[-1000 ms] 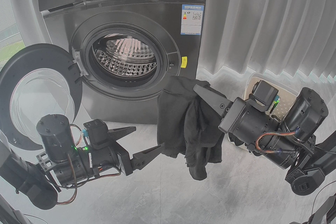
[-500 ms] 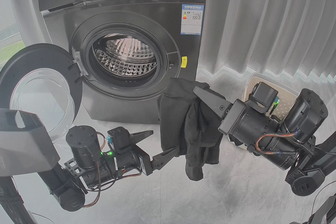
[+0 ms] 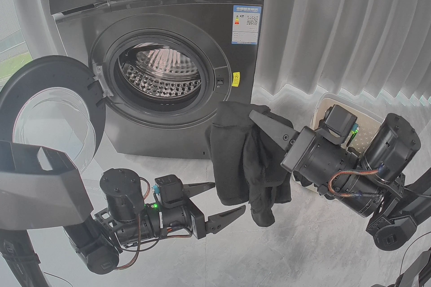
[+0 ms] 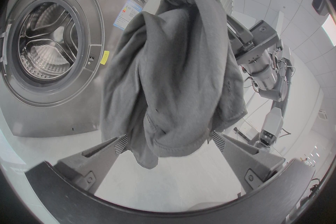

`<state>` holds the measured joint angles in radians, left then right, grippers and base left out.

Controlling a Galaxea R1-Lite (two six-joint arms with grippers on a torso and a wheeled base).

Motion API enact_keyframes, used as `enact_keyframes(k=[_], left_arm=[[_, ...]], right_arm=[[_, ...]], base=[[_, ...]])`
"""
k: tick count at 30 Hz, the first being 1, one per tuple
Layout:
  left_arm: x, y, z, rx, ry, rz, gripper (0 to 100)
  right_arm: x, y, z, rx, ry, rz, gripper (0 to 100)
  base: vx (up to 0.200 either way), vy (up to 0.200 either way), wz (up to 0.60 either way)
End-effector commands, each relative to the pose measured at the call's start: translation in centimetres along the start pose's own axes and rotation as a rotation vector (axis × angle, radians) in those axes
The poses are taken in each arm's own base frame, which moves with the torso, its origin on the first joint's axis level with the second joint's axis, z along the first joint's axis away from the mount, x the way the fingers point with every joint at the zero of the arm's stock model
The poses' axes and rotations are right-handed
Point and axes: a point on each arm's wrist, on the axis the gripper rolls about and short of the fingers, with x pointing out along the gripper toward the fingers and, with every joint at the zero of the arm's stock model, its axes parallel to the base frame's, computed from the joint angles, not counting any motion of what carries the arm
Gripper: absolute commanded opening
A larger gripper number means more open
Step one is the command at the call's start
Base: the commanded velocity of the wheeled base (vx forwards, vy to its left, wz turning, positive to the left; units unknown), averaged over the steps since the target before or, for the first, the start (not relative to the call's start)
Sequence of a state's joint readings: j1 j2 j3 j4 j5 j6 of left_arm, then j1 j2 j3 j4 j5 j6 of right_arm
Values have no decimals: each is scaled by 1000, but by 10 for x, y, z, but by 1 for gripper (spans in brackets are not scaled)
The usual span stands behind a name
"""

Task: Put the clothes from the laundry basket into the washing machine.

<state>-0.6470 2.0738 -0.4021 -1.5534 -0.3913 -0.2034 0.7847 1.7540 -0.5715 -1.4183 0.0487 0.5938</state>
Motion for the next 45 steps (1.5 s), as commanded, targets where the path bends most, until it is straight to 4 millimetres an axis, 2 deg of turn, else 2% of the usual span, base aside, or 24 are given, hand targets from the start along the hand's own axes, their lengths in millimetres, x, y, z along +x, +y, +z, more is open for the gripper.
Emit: enact_keyframes(k=[1,5,11,27,39,45], left_arm=[[-8,-4,-3,-5,29,-44,100],[-8,-5,1,3,17,-58,100],[6,1,9,23,-33,-43,100],[0,8,8,18,-30,-6,100],[-17,25,8,1,-21,59,100],[-18,25,8,0,-20,61,100]], right_arm=[[0,0,1,-1,-4,0,0],[0,0,0,-1,-1,-1,0],[0,1,-1,1,3,5,0],[-1,1,0,1,1,2,0],[-2,-1,0,-2,4,-5,0],[-2,-1,-1,-2,4,-4,0]], base=[[0,0,0],[0,0,0],[0,0,0],[0,0,0],[0,0,0],[0,0,0]])
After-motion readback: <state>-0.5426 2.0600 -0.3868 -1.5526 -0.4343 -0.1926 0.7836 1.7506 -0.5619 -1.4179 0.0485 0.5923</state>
